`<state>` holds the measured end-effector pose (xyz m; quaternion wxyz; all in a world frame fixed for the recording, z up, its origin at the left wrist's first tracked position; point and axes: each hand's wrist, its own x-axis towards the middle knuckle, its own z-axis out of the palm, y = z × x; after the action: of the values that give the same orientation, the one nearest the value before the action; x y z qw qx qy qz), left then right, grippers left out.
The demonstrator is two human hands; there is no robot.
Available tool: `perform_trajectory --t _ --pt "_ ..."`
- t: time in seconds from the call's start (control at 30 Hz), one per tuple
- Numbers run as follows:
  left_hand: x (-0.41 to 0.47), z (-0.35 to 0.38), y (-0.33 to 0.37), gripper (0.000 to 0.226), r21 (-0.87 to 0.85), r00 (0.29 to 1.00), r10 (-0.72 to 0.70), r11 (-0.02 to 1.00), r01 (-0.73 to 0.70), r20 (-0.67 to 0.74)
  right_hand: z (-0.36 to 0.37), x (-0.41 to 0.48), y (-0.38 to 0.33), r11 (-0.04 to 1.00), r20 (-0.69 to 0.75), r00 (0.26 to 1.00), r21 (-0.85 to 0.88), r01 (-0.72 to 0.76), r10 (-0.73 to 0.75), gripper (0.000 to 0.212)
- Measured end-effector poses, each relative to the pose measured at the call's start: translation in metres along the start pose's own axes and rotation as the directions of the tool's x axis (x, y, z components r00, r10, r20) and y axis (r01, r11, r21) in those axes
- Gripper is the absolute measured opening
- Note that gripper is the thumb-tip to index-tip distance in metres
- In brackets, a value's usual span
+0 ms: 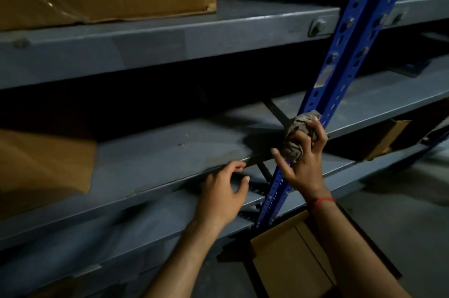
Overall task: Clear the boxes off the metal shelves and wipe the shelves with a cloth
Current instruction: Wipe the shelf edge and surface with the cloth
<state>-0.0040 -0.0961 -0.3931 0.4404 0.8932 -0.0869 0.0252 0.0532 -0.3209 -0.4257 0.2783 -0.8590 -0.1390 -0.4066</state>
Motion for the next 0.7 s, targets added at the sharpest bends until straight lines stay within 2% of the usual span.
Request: perform_trajectory --t 0.13,0.23,0.33,0.5,0.6,0.7 --pt "0.008 0.021 -0.010 0.034 0.050 0.998 0.043 0.998 -0.045 0.044 0.014 -0.003 0.000 0.998 -0.063 0.998 -0.067 0.007 -0.011 0.033" --pt "0.013 0.044 -0.019 0.040 0.061 0.993 0.045 0.997 -0.052 0.108 0.021 -0.004 0.012 0.997 -0.131 0.991 -0.069 0.017 -0.026 0.038" --pt "0.023 0.068 -0.034 0.048 0.125 0.988 0.044 0.990 -0.062 0.145 0.026 -0.017 0.027 0.996 -0.138 0.988 -0.051 0.070 -0.076 0.041" --pt "0.039 0.114 -0.068 0.058 0.155 0.983 0.062 0.984 -0.090 0.175 0.056 -0.070 0.062 0.992 -0.153 0.982 -0.068 0.103 -0.112 0.045" --pt "0.045 0.143 -0.094 0.062 0.132 0.977 0.108 0.982 -0.134 0.185 0.085 -0.108 0.080 0.992 -0.172 0.979 -0.075 0.098 -0.109 0.037" --pt "0.054 0.170 -0.118 0.069 0.130 0.961 0.110 0.981 -0.147 0.256 0.119 -0.158 0.099 0.996 -0.160 0.985 -0.078 0.049 -0.061 0.029"
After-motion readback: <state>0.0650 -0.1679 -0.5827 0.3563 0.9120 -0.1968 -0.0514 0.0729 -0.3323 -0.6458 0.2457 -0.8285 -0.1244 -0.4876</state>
